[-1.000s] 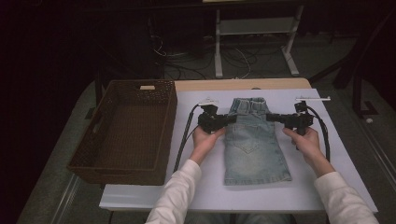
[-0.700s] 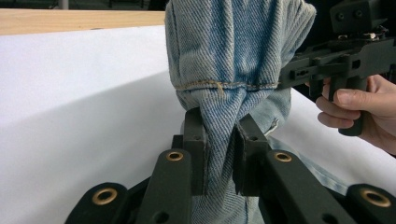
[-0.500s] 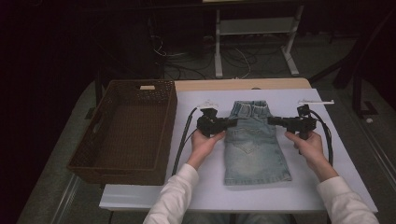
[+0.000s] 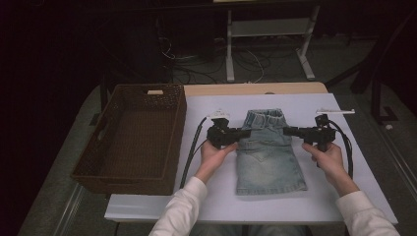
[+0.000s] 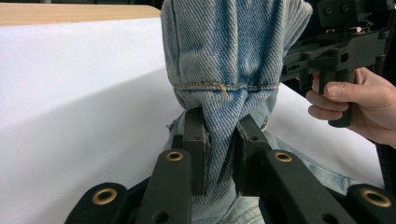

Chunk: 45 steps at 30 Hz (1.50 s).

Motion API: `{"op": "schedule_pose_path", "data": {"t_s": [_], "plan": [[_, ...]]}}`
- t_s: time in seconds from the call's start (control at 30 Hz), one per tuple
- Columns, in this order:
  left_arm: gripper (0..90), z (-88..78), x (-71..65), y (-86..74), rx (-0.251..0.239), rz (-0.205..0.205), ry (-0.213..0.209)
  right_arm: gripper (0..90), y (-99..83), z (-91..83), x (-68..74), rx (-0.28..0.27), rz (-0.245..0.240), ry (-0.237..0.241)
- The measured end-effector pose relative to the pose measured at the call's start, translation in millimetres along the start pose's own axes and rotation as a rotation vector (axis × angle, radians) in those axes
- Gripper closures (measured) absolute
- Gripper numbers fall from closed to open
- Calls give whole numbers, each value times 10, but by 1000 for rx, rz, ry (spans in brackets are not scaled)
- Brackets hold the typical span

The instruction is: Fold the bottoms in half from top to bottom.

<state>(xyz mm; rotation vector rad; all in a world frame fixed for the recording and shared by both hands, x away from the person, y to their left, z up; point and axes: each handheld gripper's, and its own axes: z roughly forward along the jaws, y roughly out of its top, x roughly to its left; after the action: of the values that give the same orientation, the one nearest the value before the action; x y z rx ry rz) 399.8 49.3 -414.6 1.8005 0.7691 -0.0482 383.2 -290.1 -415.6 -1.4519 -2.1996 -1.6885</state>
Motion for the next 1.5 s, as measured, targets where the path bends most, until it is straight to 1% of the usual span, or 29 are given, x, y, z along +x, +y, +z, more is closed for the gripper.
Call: {"op": "schedule_pose_path", "data": {"t_s": [0.1,0.23,0.43,0.57,0.7,0.83,0.93,1.17,1.33,1.4,1.47,1.5], "plan": [[771,-8,-12,-5,7,3,-5,801,-27,-15,15,0,1,4],[770,-23,-50,-13,19,20,-11,800,-76,-47,37,2,0,10],[769,-65,-112,-42,51,52,-30,798,-149,-102,88,14,-3,20],[770,-86,-150,-62,81,62,-46,798,-210,-130,114,22,4,28],[769,-101,-205,-117,93,72,-61,797,-266,-163,147,32,4,25],[769,-109,-233,-164,107,71,-72,795,-324,-185,177,47,2,21],[769,-109,-245,-194,105,59,-74,792,-358,-198,202,52,-3,13],[766,-119,-314,-251,126,82,-69,786,-437,-210,207,67,21,17],[766,-109,-315,-308,136,74,-81,777,-485,-216,227,82,21,7],[767,-94,-320,-337,144,69,-83,773,-524,-210,227,86,32,2],[767,-75,-333,-369,147,52,-84,768,-559,-206,228,93,44,-6],[768,-70,-344,-380,154,59,-82,766,-575,-206,226,96,42,-10]]}}
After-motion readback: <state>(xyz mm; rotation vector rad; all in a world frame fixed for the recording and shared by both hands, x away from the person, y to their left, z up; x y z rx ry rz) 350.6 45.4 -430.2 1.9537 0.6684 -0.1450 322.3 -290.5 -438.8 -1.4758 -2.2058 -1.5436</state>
